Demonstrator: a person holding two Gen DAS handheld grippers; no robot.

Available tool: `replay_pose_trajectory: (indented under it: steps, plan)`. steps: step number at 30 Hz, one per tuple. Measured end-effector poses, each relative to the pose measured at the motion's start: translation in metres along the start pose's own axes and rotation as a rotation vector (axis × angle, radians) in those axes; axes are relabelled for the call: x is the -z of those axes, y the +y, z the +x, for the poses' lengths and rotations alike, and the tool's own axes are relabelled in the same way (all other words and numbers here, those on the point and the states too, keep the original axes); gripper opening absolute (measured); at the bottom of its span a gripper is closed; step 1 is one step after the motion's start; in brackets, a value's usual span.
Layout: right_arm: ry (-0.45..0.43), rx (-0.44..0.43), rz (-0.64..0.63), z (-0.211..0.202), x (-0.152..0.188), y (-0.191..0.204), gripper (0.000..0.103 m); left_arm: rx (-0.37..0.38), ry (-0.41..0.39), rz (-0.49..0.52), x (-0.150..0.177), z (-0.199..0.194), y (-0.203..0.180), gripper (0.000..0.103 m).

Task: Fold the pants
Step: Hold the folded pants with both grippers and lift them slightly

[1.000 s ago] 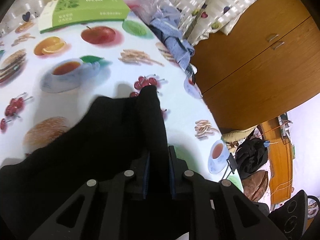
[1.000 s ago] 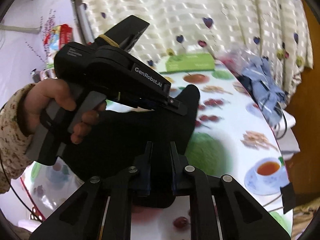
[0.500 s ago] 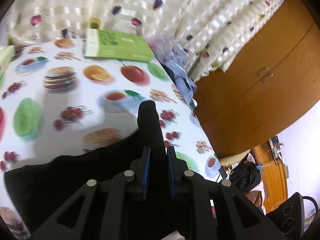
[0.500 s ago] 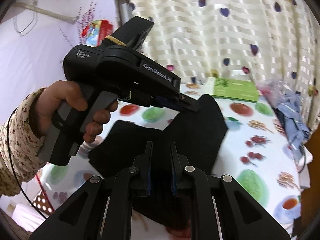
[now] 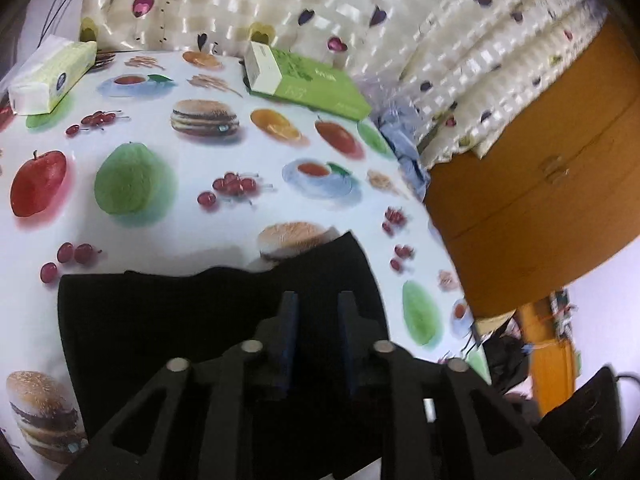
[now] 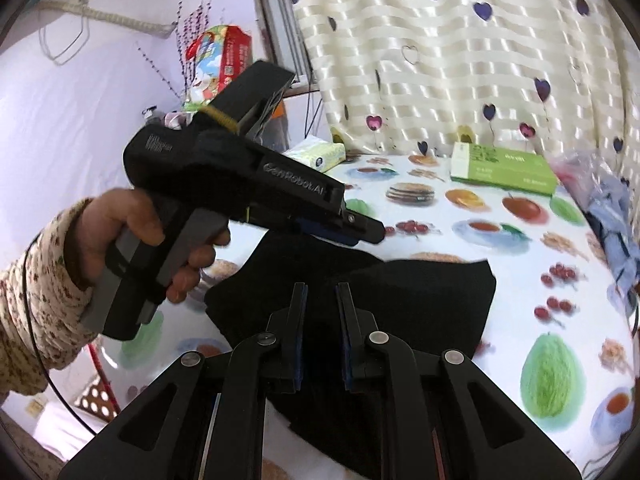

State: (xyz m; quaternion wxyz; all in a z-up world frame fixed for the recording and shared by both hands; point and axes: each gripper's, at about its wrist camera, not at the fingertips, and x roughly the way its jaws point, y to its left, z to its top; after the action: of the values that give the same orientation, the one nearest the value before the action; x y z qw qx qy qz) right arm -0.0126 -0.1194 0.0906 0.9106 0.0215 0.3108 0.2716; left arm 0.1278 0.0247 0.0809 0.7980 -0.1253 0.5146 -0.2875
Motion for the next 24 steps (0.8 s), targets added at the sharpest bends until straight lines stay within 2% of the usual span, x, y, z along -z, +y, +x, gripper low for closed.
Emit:
replay_pose_trajectory:
  steps: [1, 3, 8, 11, 15, 17, 18, 19, 22, 24]
  plan:
    - [0.0, 0.0, 0.006, -0.001, 0.002, 0.0, 0.014, 0.014, 0.021, -0.01, 0.004, 0.004, 0.001, 0.049]
    - [0.004, -0.003, 0.006, -0.001, 0.005, 0.002, 0.014, 0.043, 0.054, -0.042, 0.011, 0.011, 0.004, 0.066]
    - [0.0, -0.015, 0.009, -0.001, 0.008, 0.004, 0.014, 0.079, 0.127, -0.125, 0.021, 0.03, 0.014, 0.066]
    - [-0.006, -0.018, 0.014, -0.005, 0.01, 0.001, 0.014, 0.162, 0.172, -0.211, 0.023, 0.044, 0.019, 0.067]
    - [-0.016, -0.015, 0.018, -0.009, 0.012, -0.002, 0.014, 0.25, 0.195, -0.267, 0.022, 0.062, 0.015, 0.064]
    - [-0.021, -0.008, 0.025, -0.012, 0.013, -0.005, 0.014, 0.285, 0.21, -0.282, 0.02, 0.07, 0.009, 0.05]
    - [-0.024, -0.003, 0.03, -0.014, 0.013, -0.007, 0.014, 0.267, 0.22, -0.262, 0.018, 0.073, 0.003, 0.033]
    - [-0.029, 0.001, 0.039, -0.016, 0.014, -0.011, 0.014, 0.255, 0.225, -0.239, 0.017, 0.076, -0.003, 0.023]
    - [-0.042, 0.01, 0.061, -0.023, 0.016, -0.02, 0.014, 0.272, 0.22, -0.218, 0.012, 0.08, -0.015, 0.012]
    - [-0.051, 0.017, 0.073, -0.027, 0.016, -0.026, 0.014, 0.276, 0.204, -0.2, 0.007, 0.081, -0.024, 0.01]
